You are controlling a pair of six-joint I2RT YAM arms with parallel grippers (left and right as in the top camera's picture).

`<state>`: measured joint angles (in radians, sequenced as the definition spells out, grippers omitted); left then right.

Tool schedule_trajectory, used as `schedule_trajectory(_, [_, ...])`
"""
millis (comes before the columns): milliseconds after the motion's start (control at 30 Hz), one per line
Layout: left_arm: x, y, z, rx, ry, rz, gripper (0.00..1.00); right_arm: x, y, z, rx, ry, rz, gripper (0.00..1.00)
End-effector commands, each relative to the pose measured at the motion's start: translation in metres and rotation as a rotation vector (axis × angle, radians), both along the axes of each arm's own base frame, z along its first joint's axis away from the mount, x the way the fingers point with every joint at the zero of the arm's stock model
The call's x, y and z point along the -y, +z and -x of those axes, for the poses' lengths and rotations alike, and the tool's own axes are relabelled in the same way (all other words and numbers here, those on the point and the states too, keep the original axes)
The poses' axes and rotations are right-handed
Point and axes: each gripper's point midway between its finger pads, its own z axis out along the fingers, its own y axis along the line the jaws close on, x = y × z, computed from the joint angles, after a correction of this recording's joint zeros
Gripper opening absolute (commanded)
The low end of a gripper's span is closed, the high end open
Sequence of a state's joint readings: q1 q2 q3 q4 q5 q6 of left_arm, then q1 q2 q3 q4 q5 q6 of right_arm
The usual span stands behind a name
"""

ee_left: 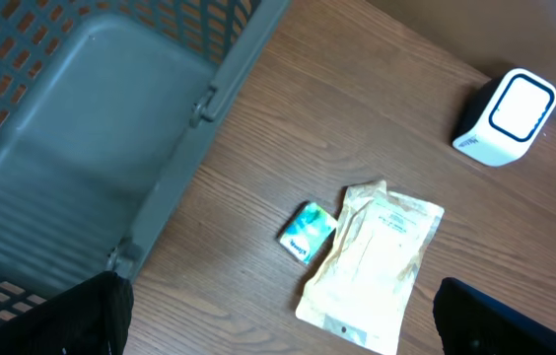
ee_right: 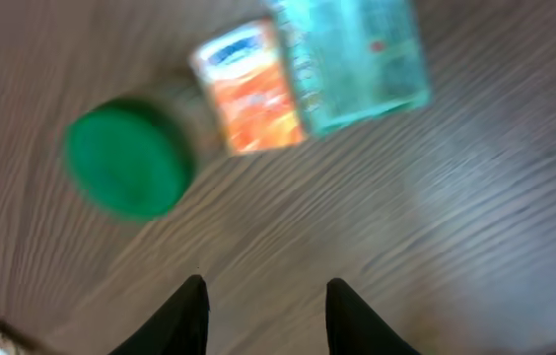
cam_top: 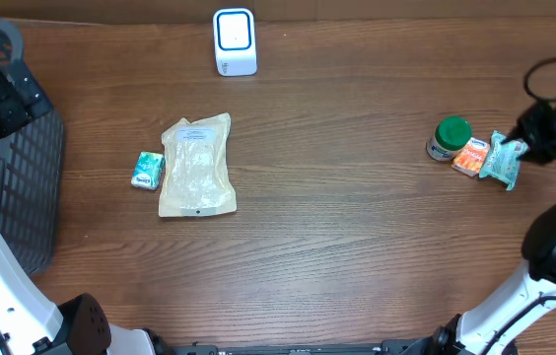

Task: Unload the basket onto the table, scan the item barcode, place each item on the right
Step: 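Carry the wipes pack right and release it beside the tissue pack, then swing the right gripper left over the tan bag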

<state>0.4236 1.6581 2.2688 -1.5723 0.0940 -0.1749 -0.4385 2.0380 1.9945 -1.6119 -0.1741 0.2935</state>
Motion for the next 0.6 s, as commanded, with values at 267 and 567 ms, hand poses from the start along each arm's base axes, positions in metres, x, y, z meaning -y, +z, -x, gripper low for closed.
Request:
schedule_trajectory(267, [0.001, 0.001, -0.001, 0.003, -0.022, -0.008, 1.00, -0.120, 0.105, -0.050, 0.314, 0.367, 0.103, 0.39])
schedule_trajectory(567, [0.001, 0.001, -0.001, 0.003, -0.022, -0.008, 0.99, -0.276, 0.101, -0.065, 0.440, 0.683, -0.065, 0.52])
